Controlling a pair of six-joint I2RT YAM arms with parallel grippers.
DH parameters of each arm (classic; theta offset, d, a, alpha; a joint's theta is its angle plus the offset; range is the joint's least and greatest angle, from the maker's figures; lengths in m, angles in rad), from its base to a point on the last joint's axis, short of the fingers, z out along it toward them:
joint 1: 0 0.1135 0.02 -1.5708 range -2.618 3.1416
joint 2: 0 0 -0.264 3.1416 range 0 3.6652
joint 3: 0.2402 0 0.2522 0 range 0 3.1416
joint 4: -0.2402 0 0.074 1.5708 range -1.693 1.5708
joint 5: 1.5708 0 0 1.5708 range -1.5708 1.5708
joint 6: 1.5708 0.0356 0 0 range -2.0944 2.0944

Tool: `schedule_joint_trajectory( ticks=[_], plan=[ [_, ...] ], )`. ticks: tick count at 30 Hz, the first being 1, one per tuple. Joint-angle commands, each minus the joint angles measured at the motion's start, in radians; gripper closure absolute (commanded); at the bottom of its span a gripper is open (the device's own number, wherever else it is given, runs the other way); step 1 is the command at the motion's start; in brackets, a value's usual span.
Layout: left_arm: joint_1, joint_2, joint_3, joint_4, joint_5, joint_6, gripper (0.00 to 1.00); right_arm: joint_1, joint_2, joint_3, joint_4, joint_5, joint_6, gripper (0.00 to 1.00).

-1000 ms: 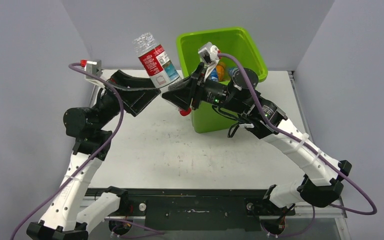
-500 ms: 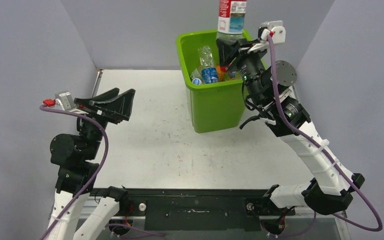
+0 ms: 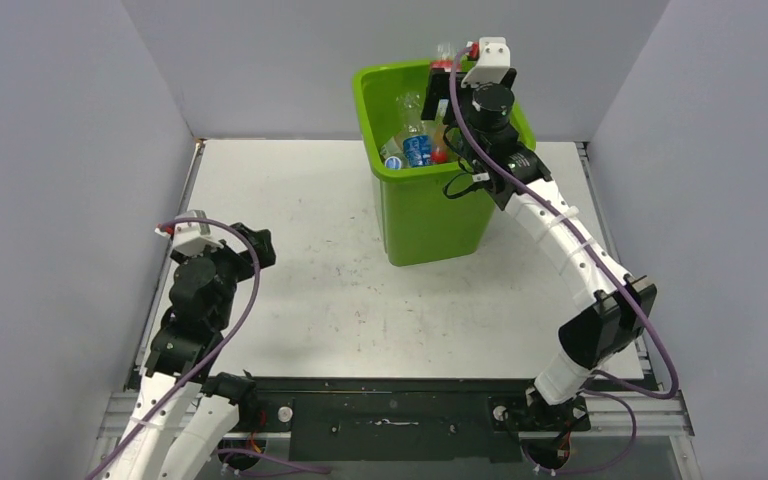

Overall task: Put the plastic bottles in the bin
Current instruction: Place the plastic bottle in the trash bin, then reset both arms

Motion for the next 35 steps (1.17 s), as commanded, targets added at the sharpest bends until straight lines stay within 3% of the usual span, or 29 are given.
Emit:
schedule_joint_trajectory(
  ticks=[1, 7, 12, 18, 23, 35],
  plan=[
    [-0.001, -0.001, 0.016, -0.029, -0.098, -0.017, 0.04, -0.009, -0.066, 0.033, 0.025, -0.026, 0.051, 0.08],
    [-0.001, 0.058, 0.038, -0.059, -0.123, -0.087, 0.04, -0.008, -0.242, -0.060, -0.029, -0.014, 0.158, 0.10],
    [-0.003, 0.103, 0.057, -0.076, -0.155, -0.169, 0.04, -0.010, -0.532, -0.304, -0.026, 0.029, 0.250, 0.10],
    [-0.062, 0.184, 0.113, -0.137, -0.242, -0.259, 0.04, -0.009, -0.817, -0.583, -0.132, 0.189, 0.207, 0.10],
    [-0.090, 0.207, 0.111, -0.131, -0.209, -0.259, 0.04, -0.009, -1.035, -0.795, -0.101, 0.161, 0.170, 0.10],
    [-0.103, 0.191, 0.095, -0.096, -0.178, -0.214, 0.04, -0.009, -1.215, -0.868, -0.230, 0.089, 0.184, 0.10]
  ],
)
